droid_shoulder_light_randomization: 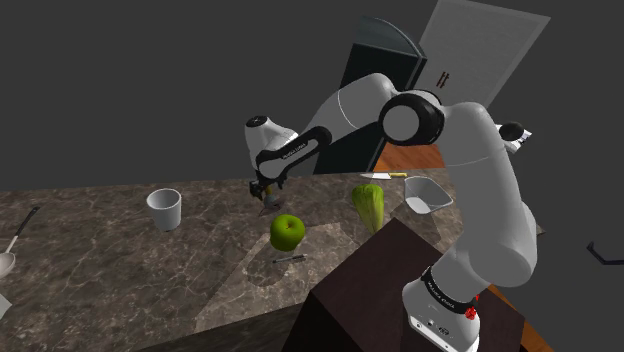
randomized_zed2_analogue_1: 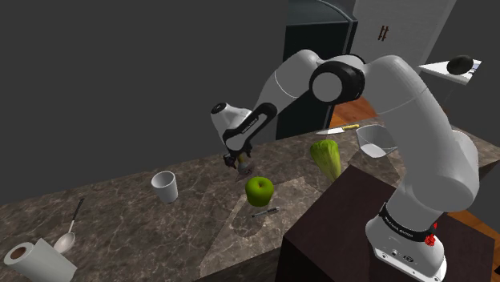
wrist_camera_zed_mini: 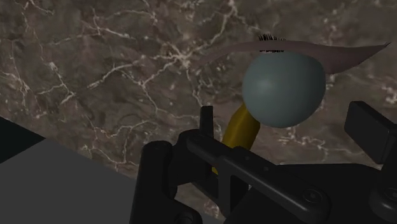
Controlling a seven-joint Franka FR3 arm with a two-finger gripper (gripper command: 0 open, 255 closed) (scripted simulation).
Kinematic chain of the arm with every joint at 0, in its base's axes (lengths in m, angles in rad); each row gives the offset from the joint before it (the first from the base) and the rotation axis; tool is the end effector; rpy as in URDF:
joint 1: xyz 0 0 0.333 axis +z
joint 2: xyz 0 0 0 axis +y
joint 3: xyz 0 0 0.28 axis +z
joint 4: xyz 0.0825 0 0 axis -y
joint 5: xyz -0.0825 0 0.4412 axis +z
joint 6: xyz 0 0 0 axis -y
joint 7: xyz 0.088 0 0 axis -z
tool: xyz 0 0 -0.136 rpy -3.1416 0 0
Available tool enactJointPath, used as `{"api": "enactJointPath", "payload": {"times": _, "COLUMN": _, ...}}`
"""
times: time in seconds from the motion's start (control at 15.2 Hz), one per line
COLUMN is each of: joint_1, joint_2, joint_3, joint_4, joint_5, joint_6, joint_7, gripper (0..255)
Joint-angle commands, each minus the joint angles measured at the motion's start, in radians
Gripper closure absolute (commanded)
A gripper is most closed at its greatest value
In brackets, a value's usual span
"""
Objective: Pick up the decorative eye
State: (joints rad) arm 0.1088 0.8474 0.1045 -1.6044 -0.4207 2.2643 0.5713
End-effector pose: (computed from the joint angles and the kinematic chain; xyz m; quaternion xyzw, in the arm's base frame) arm 0.6626 0.1239 0.0226 0.9895 -0.0430 -0.0385 0.1327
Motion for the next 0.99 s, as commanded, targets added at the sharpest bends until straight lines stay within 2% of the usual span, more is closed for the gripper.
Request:
{"api": "enactJointPath", "payload": {"times": 0.0, "joint_1": 0.003, "joint_2": 0.031, "joint_3": -0.005, "joint_4": 0.022, "joint_5": -0.004, "joint_6": 0.008, "joint_7": 0.002, "gripper": 0}}
{"api": "enactJointPath", "payload": {"times": 0.46, "joint_1": 0.009, "joint_2": 0.096, "joint_3": -0.014, "joint_4": 0.055, "joint_5": -0.012, "joint_6": 0.039, "joint_7": 0.014, "gripper": 0}}
{"api": "enactJointPath", "payload": {"times": 0.53, "joint_1": 0.009, "joint_2": 0.096, "joint_3": -0.014, "joint_4": 0.057, "joint_5": -0.012, "joint_6": 0.038, "joint_7": 0.012, "gripper": 255}}
{"api": "enactJointPath", "payload": {"times": 0.92, "joint_1": 0.009, "joint_2": 0.096, "joint_3": -0.014, "joint_4": 0.056, "joint_5": -0.012, "joint_6": 0.038, "joint_7": 0.013, "gripper": 255}}
